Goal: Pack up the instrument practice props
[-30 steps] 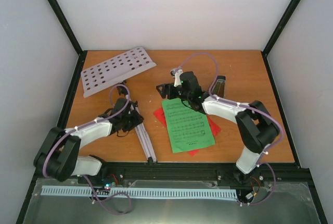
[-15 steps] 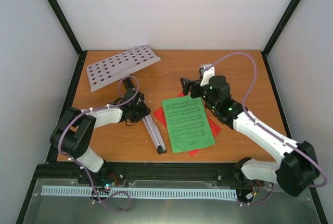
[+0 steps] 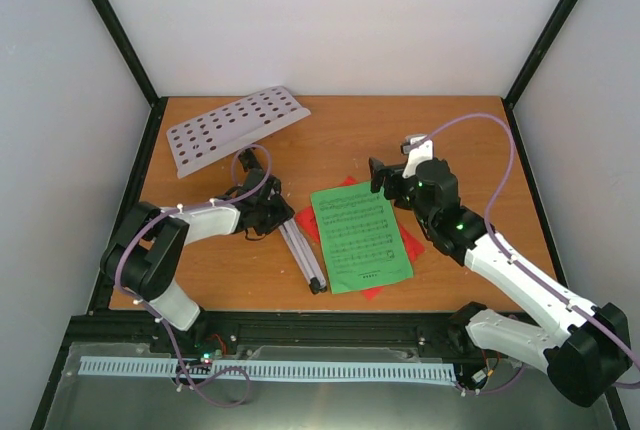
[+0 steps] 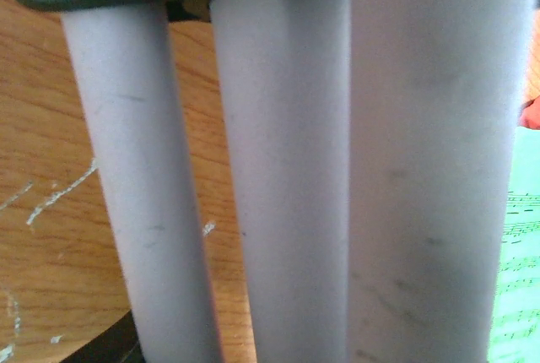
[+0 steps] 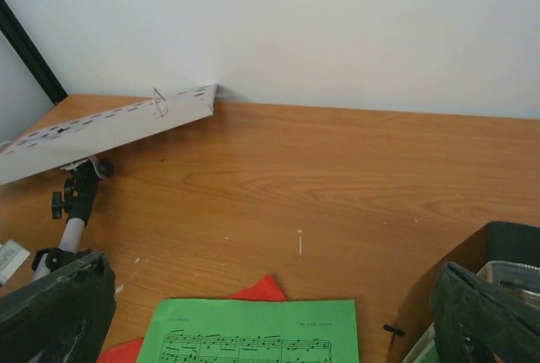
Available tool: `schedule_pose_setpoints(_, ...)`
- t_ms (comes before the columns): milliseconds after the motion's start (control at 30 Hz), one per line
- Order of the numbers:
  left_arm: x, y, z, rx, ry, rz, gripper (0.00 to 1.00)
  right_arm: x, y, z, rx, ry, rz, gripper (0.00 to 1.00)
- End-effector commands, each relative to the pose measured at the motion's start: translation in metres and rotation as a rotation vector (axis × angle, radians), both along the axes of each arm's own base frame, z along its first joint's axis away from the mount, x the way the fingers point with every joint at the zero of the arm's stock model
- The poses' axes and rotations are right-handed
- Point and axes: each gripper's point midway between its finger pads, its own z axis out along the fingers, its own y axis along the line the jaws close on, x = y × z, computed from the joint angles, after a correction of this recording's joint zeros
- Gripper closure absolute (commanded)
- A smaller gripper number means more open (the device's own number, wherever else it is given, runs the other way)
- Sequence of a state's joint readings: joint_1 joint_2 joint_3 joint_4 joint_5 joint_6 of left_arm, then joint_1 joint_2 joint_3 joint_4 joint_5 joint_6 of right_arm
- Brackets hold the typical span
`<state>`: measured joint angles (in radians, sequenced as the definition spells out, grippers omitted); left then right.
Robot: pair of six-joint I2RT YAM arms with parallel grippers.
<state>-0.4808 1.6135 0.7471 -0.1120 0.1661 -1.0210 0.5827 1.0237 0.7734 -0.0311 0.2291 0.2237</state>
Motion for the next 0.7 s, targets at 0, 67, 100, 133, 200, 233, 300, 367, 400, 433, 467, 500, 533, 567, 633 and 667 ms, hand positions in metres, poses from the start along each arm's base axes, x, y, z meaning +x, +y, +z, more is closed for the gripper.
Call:
schedule_pose_setpoints(0, 0.065, -0.044, 0.073, -0.074, -0.403, -0.157, 0.58, 0.001, -0.010, -0.004, -0.019, -0.002, -0.040, 0.00)
schedule_pose_setpoints(67, 0.066, -0.042, 0.071, -0.048, -0.396, -0.156, 0.57, 0.001, -0.011, -0.007, -0.024, -0.001, -0.045, 0.00)
schedule_pose_setpoints(100, 0.067, -0.040, 0.069, -0.033, -0.393, -0.156, 0.55, 0.001, -0.012, -0.007, -0.026, -0.001, -0.050, 0.00)
schedule_pose_setpoints(133, 0.067, -0.039, 0.069, -0.022, -0.392, -0.159, 0.54, 0.001, -0.012, -0.009, -0.027, 0.002, -0.053, 0.00)
schedule_pose_setpoints(200, 0.067, -0.037, 0.066, -0.003, -0.386, -0.162, 0.52, 0.001, -0.013, -0.011, -0.030, 0.005, -0.059, 0.00)
schedule_pose_setpoints(233, 0.066, -0.037, 0.064, 0.004, -0.383, -0.165, 0.51, 0.001, -0.014, -0.011, -0.029, 0.005, -0.060, 0.00)
schedule_pose_setpoints(300, 0.066, -0.036, 0.062, 0.012, -0.379, -0.167, 0.50, 0.000, -0.015, -0.011, -0.028, 0.002, -0.064, 0.00)
schedule_pose_setpoints(367, 0.065, -0.036, 0.060, 0.014, -0.374, -0.170, 0.49, 0.000, -0.016, -0.009, -0.027, -0.003, -0.067, 0.00)
schedule_pose_setpoints(400, 0.065, -0.036, 0.060, 0.014, -0.373, -0.173, 0.49, 0.000, -0.017, -0.008, -0.026, -0.007, -0.070, 0.00)
schedule_pose_setpoints(433, 0.064, -0.036, 0.059, 0.012, -0.372, -0.174, 0.48, -0.001, -0.018, -0.008, -0.025, -0.008, -0.073, 0.00)
schedule_pose_setpoints(467, 0.064, -0.037, 0.059, 0.011, -0.369, -0.176, 0.47, -0.001, -0.018, -0.007, -0.026, -0.009, -0.075, 0.00)
schedule_pose_setpoints(500, 0.064, -0.037, 0.059, 0.009, -0.370, -0.179, 0.46, -0.001, -0.018, -0.007, -0.027, -0.010, -0.075, 0.00)
schedule_pose_setpoints(533, 0.064, -0.038, 0.060, 0.007, -0.373, -0.182, 0.45, -0.001, -0.019, -0.008, -0.027, -0.010, -0.077, 0.00)
schedule_pose_setpoints(567, 0.064, -0.039, 0.060, 0.004, -0.372, -0.186, 0.44, -0.001, -0.019, -0.008, -0.027, -0.010, -0.078, 0.00)
schedule_pose_setpoints(633, 0.063, -0.040, 0.061, -0.001, -0.375, -0.194, 0.42, -0.002, -0.020, -0.007, -0.025, -0.011, -0.079, 0.00)
schedule_pose_setpoints(667, 0.063, -0.040, 0.061, -0.002, -0.376, -0.196, 0.41, -0.002, -0.020, -0.008, -0.025, -0.010, -0.081, 0.00)
